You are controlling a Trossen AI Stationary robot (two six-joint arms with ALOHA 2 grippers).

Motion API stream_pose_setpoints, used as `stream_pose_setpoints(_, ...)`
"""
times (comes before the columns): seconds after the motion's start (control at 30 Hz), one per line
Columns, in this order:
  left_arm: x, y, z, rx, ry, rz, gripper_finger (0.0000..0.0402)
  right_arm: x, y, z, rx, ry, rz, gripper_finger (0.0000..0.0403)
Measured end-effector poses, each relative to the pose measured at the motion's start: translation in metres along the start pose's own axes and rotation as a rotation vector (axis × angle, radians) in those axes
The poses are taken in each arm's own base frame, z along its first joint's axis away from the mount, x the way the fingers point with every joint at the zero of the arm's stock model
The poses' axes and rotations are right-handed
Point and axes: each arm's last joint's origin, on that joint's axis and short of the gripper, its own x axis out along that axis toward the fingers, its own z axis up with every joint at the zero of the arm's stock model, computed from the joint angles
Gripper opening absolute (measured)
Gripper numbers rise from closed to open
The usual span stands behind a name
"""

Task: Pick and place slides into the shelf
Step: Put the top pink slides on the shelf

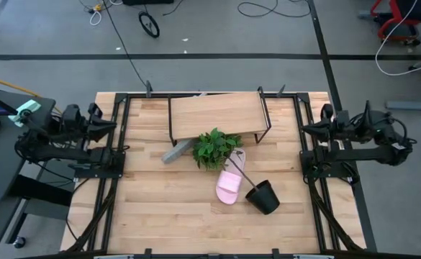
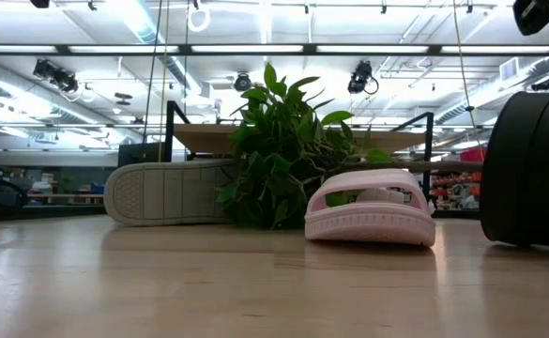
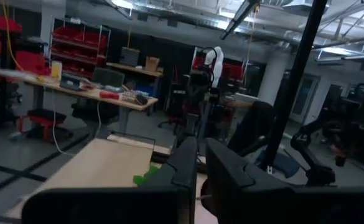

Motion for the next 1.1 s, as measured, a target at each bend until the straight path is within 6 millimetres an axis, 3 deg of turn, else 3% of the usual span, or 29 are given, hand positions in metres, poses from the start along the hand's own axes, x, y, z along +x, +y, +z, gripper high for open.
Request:
stream_pose_setpoints(0.2,0.0,0.001,0.0,-0.064,-0.01,0.031,0.0028,0.022,0.0,0.0,0.191,0.061,-0.122,0.0014)
stream_pose_setpoints(0.4,0.0,0.004,-0.002,-0.149,-0.003,0.117,0.0018,0.05,-0.002,-0.003,0.492,0.082,-0.322,0.0014)
stream_pose_setpoints(0.53,-0.001,0.006,-0.009,-0.204,0.048,0.175,0.0013,0.058,-0.006,-0.008,0.624,0.106,-0.429,0.0014)
stream_pose_setpoints(0.73,-0.001,0.007,-0.011,-0.229,0.068,0.186,0.0015,0.054,-0.014,-0.01,0.792,0.066,-0.544,0.0019)
stream_pose_setpoints(0.9,-0.001,0.007,-0.012,-0.266,0.075,0.192,0.002,0.042,-0.012,0.019,0.752,0.011,-0.541,0.0036)
stream_pose_setpoints(1.1,-0.004,0.01,-0.02,-0.34,0.155,0.231,0.0011,0.021,-0.006,0.048,0.744,0.158,-0.692,0.0058)
